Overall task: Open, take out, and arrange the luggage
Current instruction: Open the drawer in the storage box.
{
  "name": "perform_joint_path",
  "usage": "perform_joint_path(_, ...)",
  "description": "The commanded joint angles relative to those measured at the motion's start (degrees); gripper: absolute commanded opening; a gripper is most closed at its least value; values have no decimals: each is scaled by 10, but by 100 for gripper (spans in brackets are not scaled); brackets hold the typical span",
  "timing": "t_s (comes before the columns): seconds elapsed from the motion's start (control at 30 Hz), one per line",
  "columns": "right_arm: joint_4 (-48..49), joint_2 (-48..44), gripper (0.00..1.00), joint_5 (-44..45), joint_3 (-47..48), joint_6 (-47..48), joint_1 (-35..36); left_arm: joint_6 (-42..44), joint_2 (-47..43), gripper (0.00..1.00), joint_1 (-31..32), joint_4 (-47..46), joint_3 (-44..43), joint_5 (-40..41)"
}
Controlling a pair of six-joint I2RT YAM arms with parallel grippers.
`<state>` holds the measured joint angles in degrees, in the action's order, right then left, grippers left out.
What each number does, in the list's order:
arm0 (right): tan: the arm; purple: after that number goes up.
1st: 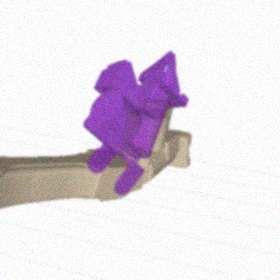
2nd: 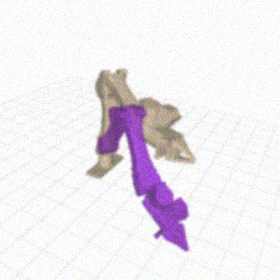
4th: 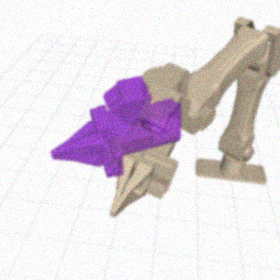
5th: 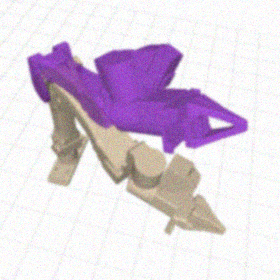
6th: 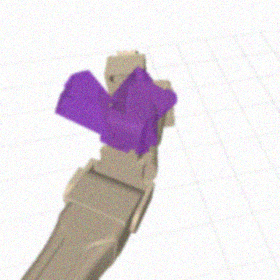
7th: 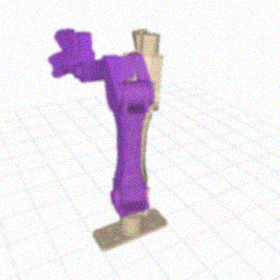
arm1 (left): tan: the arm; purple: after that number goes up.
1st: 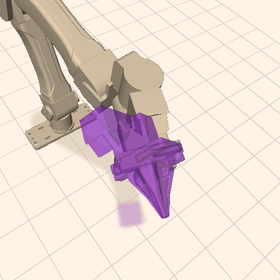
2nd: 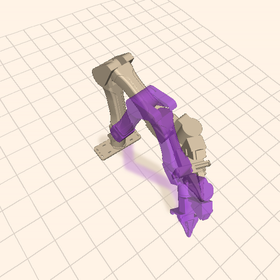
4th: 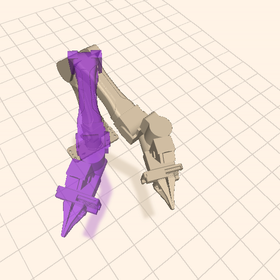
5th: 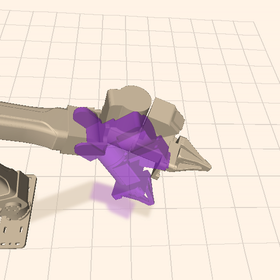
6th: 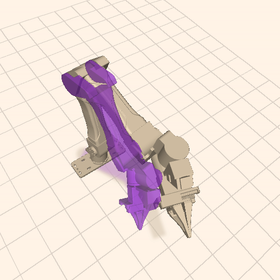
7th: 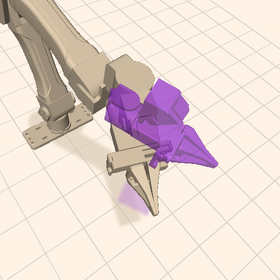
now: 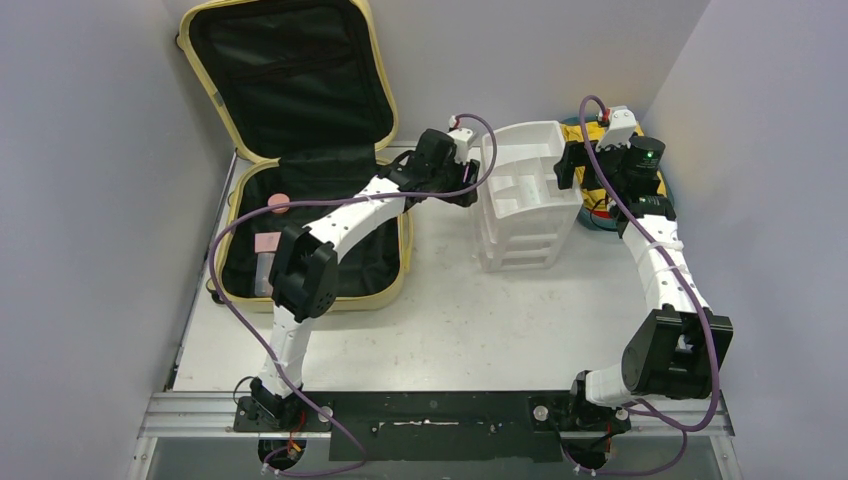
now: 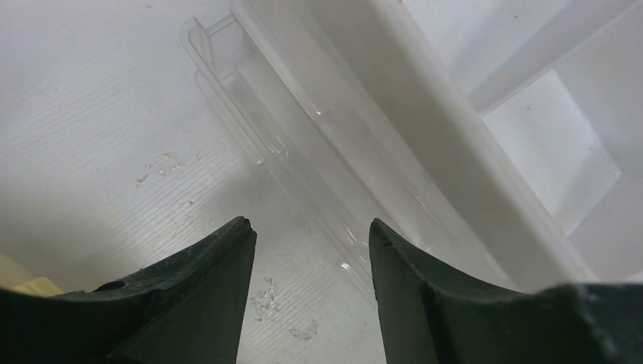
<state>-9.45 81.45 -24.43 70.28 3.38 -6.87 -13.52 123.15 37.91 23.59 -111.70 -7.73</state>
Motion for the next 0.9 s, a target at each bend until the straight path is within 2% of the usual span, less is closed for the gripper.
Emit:
perform_joint_path(0.0, -3, 9, 100, -3, 10, 13, 0, 1, -16, 55, 14, -20, -35, 6)
perform_joint_path(0.2, -3, 6, 100, -4, 9, 14, 0, 38, 22, 54, 35, 13, -47, 111)
perform_joint_path(0.5, -3, 7, 100, -3, 8, 15, 0, 79, 41, 49, 39, 37, -38, 170)
perform_joint_path(0.7, -5, 8, 100, 5, 8, 17, 0, 102, 29, 34, 40, 55, -26, 200)
perform_joint_path(0.87, -6, 12, 100, 12, 9, 19, 0, 113, 15, 31, 40, 79, -25, 218)
